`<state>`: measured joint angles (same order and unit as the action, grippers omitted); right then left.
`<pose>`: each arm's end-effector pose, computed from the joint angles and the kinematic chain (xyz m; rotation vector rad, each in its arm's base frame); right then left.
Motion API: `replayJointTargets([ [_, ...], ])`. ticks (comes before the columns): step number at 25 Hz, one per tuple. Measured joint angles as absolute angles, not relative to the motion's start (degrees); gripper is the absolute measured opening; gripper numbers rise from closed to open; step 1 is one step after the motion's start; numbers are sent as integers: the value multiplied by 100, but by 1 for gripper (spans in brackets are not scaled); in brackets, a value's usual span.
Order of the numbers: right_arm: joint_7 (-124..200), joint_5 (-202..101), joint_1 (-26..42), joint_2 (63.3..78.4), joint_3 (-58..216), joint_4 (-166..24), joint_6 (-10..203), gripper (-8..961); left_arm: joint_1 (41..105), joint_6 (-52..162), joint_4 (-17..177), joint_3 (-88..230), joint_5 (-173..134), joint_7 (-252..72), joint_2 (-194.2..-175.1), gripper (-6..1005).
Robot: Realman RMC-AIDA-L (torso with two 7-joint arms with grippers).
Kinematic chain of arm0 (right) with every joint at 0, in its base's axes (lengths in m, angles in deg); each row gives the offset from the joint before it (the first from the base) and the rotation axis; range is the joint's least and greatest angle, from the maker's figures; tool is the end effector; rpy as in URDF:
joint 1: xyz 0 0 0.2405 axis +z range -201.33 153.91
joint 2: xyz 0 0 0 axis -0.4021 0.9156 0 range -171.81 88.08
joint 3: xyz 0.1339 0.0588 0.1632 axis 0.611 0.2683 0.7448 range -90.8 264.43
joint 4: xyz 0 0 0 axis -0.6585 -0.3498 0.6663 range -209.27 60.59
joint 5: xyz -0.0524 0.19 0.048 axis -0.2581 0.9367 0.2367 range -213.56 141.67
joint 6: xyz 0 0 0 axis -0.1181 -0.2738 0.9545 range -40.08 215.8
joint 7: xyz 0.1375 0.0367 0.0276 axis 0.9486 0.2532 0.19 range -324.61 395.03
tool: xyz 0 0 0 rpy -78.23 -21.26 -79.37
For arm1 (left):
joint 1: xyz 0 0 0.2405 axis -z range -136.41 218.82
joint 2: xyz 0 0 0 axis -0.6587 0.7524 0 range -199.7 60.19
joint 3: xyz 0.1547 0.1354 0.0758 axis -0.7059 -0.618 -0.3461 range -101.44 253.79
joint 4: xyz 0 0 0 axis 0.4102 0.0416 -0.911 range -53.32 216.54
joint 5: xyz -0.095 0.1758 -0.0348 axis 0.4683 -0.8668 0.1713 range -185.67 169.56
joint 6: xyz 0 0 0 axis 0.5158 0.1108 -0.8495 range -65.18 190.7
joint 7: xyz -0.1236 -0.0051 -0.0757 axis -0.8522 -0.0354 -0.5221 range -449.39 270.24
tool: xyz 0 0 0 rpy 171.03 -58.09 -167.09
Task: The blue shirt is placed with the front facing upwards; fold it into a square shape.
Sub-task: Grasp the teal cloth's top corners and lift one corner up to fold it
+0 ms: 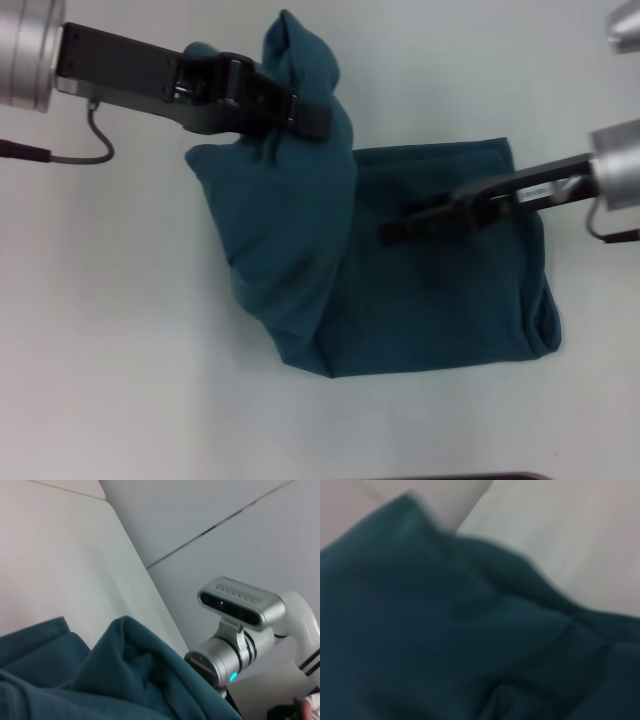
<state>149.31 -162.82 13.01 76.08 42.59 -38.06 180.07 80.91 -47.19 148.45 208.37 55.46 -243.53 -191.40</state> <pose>0.2172 0.3063 -0.0026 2.7634 -1.3697 -0.4108 -0.1071 0.3083 0.0545 2.5079 1.4776 0.4413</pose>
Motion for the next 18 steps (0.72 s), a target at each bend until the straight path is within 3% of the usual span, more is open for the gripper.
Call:
replayJointTargets([
  [5, 14544, -16273, 1513, 7737, 3932, -3682, 18075, 868, 8035, -4600, 14820, 20903, 5558, -24333, -19077, 87],
  [13, 14360, -16307, 1614, 7757, 3681, -3722, 18132, 661, 8025, -4554, 14809, 20944, 5562, -24314, -19039, 87],
  [18, 13529, -16202, 1516, 7810, 3255, -3704, 17888, 458, 7990, -4557, 14810, 21027, 5575, -24299, -19023, 88],
])
